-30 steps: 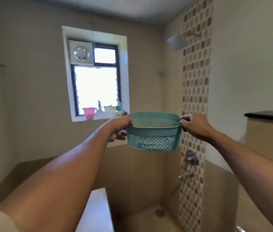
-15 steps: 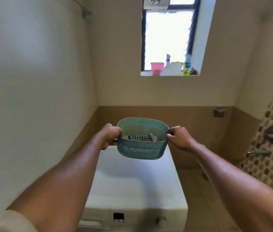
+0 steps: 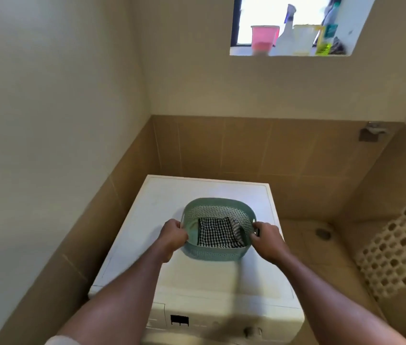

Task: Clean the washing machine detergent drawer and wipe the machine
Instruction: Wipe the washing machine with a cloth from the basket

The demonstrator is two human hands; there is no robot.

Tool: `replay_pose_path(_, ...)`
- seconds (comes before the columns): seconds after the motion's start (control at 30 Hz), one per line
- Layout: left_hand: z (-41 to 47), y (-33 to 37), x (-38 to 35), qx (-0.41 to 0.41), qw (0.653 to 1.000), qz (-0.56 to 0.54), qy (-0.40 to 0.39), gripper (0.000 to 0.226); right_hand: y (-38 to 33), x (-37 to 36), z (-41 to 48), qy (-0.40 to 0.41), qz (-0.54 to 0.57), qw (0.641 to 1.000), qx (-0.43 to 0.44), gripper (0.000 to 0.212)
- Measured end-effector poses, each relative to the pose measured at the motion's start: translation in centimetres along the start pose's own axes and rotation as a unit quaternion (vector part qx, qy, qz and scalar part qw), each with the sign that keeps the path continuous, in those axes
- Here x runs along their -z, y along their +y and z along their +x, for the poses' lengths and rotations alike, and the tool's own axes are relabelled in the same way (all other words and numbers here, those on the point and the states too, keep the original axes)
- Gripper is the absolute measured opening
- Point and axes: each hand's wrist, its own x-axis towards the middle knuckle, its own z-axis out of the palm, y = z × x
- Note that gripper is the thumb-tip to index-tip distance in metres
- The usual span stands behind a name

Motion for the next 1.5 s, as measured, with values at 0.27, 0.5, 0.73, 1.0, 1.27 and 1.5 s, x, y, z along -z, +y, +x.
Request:
replay_pose_path(0.27, 4.5, -0.7, -1.3, 0.027, 0.998, 0.049, 0.006, 0.031, 1.2, -1.6, 2.0, 0.01, -0.009, 1.0, -0.005, 0.01)
replay_pose_path(0.5, 3.5, 1.1, -3.2, -0.059, 0.931, 0.341, 0.119, 0.06, -0.3, -2.4, 4.0, 0.09, -0.214, 0.972, 0.035, 0.034)
replay_pose_path(0.73, 4.7, 2.4, -6.8, -0.198, 0.844, 0.489, 0.096, 0.037, -3.7, -5.1, 7.4, -0.015, -0.221, 0.966, 0.133, 0.04)
replay_pose_path(1.0, 8.1, 0.6, -9.6, 0.015, 0.925, 0.38, -0.027, 0.03, -2.2, -9.3, 9.0, -0.241, -0.275, 0.927, 0.081, 0.048)
replay_pose_path(1.27, 8.9, 1.6, -9.1, 0.088, 0.991, 0.095, -0.041, 0.027, -3.5, -9.5, 9.3, -0.211, -0.254, 0.941, 0.079, 0.035)
replay_pose_path(1.5, 2.9, 3.7, -6.1, -0.04, 0.992, -0.103, -0.061, 0.018, -6.6, -5.5, 6.1, -0.039, 0.051, 0.998, 0.012, 0.038)
